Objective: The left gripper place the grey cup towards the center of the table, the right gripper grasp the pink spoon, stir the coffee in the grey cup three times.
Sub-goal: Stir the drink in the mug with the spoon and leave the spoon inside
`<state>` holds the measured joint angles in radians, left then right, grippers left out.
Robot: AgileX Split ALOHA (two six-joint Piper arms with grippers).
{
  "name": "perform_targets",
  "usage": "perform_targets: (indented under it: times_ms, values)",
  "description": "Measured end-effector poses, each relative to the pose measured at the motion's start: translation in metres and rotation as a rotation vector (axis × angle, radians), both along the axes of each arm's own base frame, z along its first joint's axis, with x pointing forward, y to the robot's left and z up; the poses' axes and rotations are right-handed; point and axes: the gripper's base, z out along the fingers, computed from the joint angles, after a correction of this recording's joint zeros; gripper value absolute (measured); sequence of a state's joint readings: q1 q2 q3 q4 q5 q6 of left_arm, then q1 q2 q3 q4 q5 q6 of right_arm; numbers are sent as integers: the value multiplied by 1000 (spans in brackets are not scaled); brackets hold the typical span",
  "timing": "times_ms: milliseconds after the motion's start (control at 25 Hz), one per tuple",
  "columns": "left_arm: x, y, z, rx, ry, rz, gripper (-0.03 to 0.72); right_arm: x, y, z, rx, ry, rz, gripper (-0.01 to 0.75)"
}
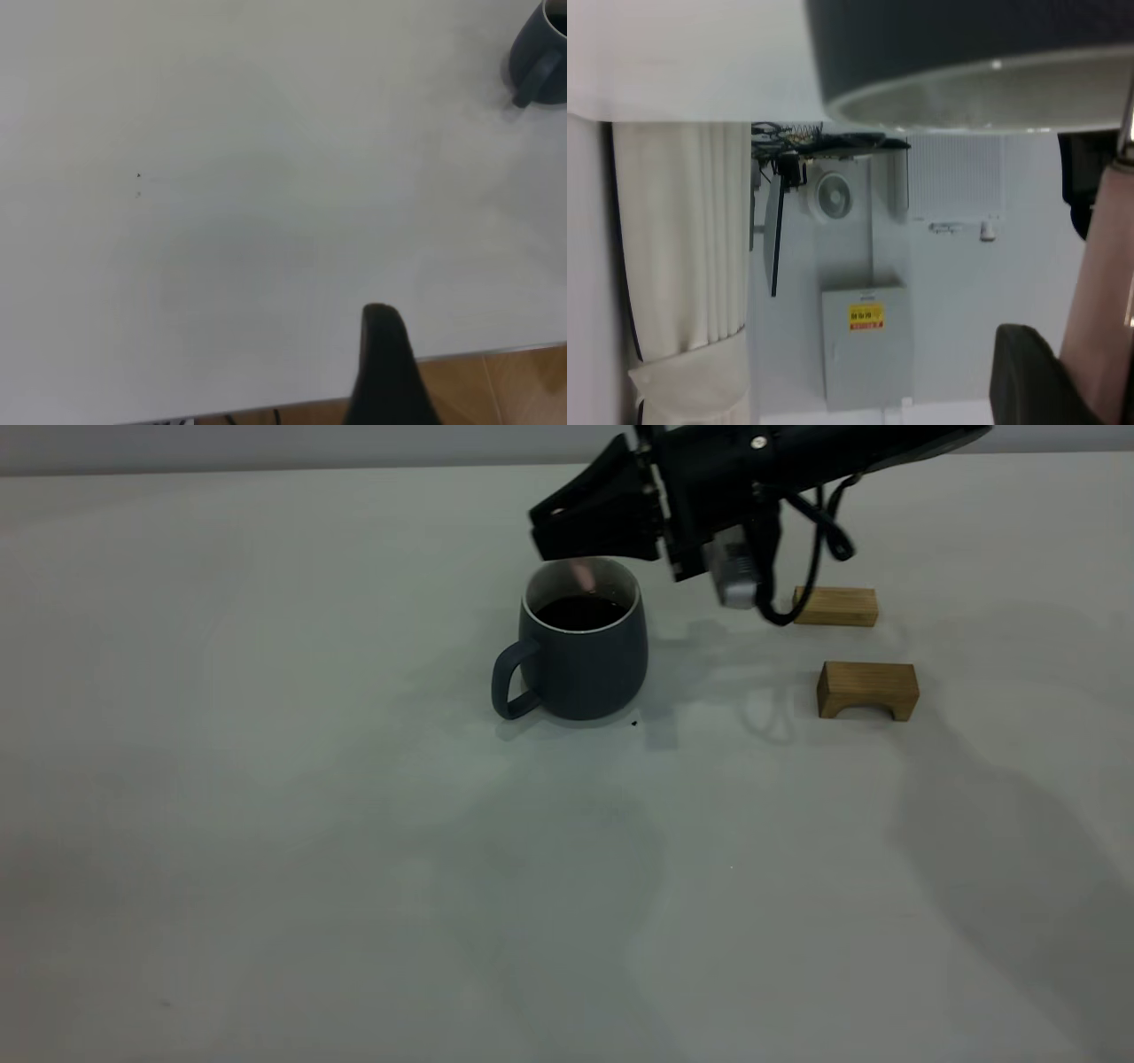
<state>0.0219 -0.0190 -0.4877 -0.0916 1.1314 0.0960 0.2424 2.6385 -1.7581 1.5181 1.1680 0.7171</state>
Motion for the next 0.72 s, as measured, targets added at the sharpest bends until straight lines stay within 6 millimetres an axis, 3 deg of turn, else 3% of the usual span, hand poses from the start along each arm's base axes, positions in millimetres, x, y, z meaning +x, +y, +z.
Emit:
perform_targets:
  times_ms: [360,720]
  values:
    - [0,0,0,0,0,0,568,12,9,11,114,-123,-122,141]
    - [0,0,0,0,0,0,568,12,-16,2,11,-167,-45,141]
